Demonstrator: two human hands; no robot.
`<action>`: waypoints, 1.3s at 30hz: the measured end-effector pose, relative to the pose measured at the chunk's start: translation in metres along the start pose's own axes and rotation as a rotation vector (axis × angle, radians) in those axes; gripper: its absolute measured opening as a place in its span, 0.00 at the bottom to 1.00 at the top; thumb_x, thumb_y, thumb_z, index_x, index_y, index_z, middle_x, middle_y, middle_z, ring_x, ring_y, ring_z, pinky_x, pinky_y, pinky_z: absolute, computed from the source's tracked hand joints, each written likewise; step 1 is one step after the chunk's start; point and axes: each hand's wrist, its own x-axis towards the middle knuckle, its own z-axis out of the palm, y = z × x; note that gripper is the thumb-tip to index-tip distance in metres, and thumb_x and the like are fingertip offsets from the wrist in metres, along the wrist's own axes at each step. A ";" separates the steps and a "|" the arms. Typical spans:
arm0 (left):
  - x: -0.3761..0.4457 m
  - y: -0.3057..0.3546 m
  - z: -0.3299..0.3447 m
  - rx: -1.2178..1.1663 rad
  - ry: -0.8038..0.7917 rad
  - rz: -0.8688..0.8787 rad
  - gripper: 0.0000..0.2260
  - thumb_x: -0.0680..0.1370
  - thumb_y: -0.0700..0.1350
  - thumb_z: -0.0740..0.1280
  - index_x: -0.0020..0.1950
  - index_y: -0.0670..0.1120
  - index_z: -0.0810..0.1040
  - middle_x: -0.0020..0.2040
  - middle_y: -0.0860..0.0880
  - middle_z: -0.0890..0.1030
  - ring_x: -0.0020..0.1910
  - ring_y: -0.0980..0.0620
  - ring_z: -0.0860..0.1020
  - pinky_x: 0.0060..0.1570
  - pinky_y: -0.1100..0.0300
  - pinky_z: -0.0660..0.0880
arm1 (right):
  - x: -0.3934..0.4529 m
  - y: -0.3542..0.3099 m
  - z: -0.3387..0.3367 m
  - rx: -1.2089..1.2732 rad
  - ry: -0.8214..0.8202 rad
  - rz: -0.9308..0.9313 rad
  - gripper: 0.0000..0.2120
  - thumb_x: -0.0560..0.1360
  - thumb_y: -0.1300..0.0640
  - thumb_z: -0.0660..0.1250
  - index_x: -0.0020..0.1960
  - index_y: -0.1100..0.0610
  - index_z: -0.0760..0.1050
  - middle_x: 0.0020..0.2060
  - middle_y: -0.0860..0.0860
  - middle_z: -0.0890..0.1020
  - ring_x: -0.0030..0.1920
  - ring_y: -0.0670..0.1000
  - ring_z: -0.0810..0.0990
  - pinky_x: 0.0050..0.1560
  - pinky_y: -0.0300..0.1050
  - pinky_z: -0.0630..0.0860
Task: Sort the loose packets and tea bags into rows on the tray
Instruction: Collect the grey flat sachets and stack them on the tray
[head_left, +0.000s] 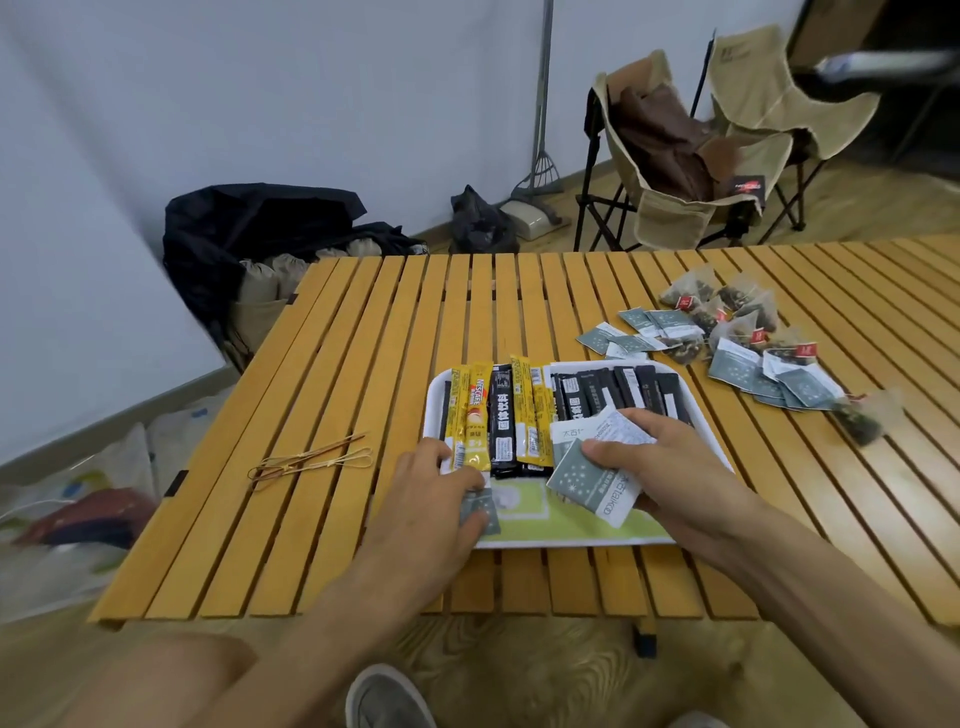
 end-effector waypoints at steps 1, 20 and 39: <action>0.001 0.003 0.002 0.023 0.019 0.009 0.14 0.79 0.54 0.66 0.63 0.55 0.77 0.66 0.51 0.65 0.66 0.51 0.63 0.63 0.55 0.70 | -0.001 0.000 -0.002 -0.008 0.011 0.000 0.10 0.77 0.62 0.72 0.58 0.56 0.80 0.45 0.52 0.89 0.45 0.52 0.88 0.44 0.46 0.85; 0.014 0.013 -0.014 -0.269 0.111 0.050 0.03 0.79 0.48 0.67 0.48 0.56 0.80 0.44 0.61 0.80 0.48 0.62 0.75 0.46 0.68 0.70 | 0.004 0.007 -0.003 0.016 -0.102 0.042 0.12 0.76 0.60 0.74 0.58 0.52 0.81 0.50 0.53 0.88 0.50 0.54 0.87 0.55 0.53 0.83; 0.026 0.010 -0.009 -0.273 -0.010 -0.127 0.07 0.77 0.46 0.71 0.53 0.56 0.79 0.34 0.57 0.81 0.38 0.62 0.78 0.36 0.66 0.73 | 0.005 0.005 -0.004 -0.087 -0.079 0.069 0.09 0.77 0.63 0.71 0.56 0.54 0.81 0.46 0.52 0.89 0.46 0.53 0.88 0.45 0.47 0.82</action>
